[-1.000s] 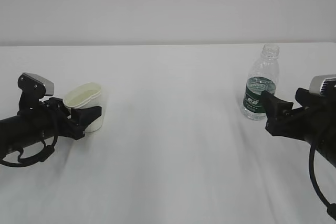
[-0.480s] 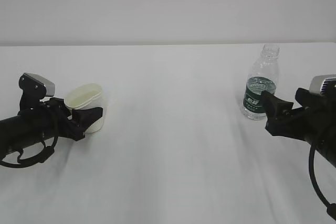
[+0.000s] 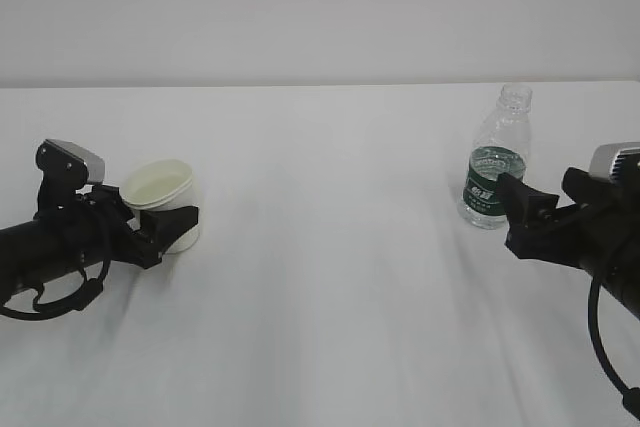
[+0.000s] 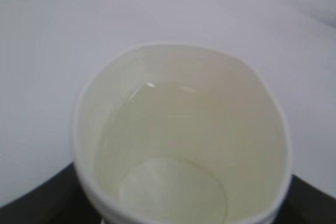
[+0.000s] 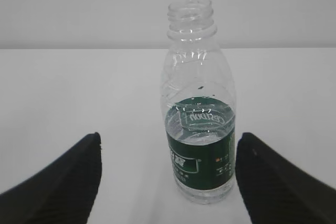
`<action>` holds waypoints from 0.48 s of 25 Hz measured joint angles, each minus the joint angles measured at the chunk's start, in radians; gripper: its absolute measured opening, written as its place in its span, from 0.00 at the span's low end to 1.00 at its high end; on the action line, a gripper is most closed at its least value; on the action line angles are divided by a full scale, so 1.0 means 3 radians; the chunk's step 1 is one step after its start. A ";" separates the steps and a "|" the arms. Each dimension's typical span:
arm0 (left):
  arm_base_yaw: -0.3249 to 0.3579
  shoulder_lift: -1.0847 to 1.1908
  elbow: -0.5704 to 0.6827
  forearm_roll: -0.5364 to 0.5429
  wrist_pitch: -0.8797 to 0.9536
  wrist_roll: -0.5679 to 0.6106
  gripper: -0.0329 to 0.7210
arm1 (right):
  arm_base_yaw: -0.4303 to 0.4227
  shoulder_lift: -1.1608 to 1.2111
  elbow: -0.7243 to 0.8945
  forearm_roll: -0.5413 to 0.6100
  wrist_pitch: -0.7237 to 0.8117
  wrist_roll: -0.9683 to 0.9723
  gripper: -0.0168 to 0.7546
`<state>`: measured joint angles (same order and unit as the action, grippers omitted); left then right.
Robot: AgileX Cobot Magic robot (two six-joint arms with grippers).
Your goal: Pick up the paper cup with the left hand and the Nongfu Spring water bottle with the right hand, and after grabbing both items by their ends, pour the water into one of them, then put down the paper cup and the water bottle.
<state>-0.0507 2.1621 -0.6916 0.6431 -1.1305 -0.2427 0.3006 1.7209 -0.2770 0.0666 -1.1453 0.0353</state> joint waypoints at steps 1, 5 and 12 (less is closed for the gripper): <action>0.0000 0.0000 0.0000 0.0000 0.0000 0.0000 0.74 | 0.0000 0.0000 0.0000 0.0000 0.0000 0.0000 0.79; 0.0000 0.0000 0.0000 0.0000 -0.0013 0.0000 0.78 | 0.0000 0.0000 0.0000 0.0000 0.0000 0.0000 0.79; 0.0000 0.0000 0.0000 0.0000 -0.0023 0.0002 0.85 | 0.0000 0.0000 0.0000 0.0000 0.0000 0.0006 0.79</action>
<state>-0.0507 2.1621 -0.6916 0.6431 -1.1375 -0.2421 0.3006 1.7209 -0.2770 0.0666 -1.1453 0.0371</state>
